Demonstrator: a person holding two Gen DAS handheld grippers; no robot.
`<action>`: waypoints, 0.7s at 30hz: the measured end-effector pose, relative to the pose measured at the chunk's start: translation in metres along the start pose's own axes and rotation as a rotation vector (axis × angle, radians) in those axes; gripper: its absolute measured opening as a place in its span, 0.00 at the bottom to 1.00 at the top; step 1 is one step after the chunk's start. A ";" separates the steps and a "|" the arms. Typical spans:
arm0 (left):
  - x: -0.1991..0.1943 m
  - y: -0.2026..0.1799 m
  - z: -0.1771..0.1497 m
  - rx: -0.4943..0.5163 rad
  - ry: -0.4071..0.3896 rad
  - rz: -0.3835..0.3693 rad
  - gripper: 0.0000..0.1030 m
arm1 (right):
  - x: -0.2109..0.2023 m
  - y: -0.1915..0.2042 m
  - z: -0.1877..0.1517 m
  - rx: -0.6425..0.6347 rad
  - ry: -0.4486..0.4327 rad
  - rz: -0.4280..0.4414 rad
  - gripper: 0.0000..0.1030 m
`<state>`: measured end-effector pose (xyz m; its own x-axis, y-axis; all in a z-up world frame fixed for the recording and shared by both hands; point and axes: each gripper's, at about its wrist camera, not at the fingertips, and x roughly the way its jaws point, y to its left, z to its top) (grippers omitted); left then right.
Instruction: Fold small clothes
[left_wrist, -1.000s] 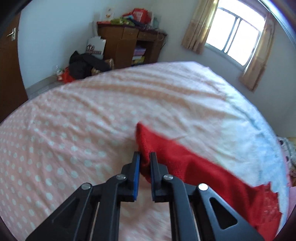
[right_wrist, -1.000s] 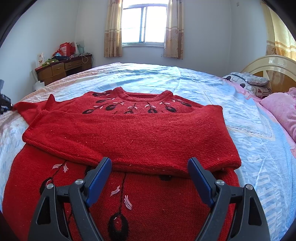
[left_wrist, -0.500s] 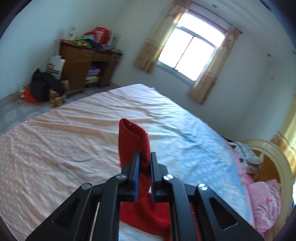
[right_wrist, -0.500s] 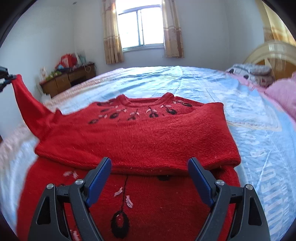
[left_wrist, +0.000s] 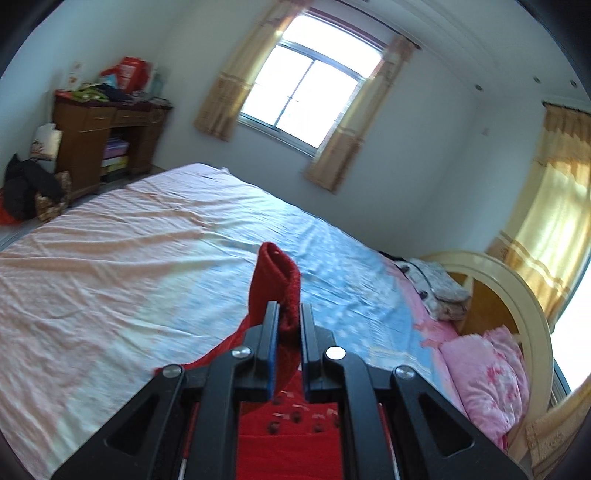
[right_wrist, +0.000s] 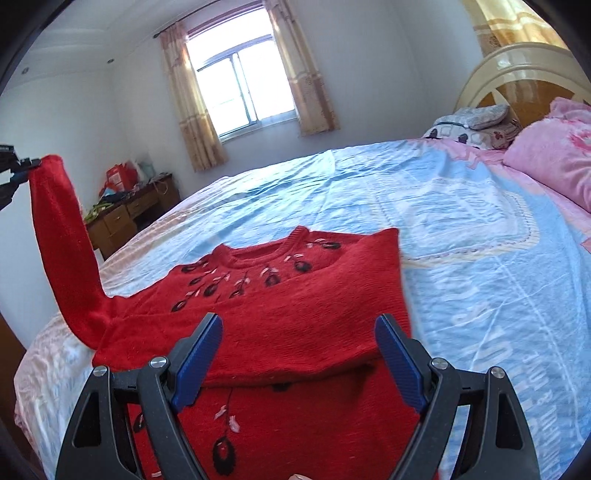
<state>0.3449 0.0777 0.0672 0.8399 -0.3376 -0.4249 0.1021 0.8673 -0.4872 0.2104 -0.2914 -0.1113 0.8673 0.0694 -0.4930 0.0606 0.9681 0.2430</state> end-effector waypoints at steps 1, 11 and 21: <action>0.006 -0.008 -0.003 0.009 0.010 -0.012 0.10 | 0.000 -0.004 0.001 0.010 -0.002 -0.006 0.82; 0.071 -0.107 -0.087 0.122 0.108 -0.052 0.10 | 0.001 -0.055 0.009 0.160 -0.012 -0.093 0.82; 0.142 -0.157 -0.218 0.386 0.301 0.026 0.19 | 0.005 -0.096 0.008 0.305 0.007 -0.150 0.83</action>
<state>0.3325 -0.1860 -0.0832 0.6589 -0.3556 -0.6628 0.3214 0.9298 -0.1793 0.2128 -0.3860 -0.1306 0.8339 -0.0657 -0.5479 0.3334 0.8512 0.4054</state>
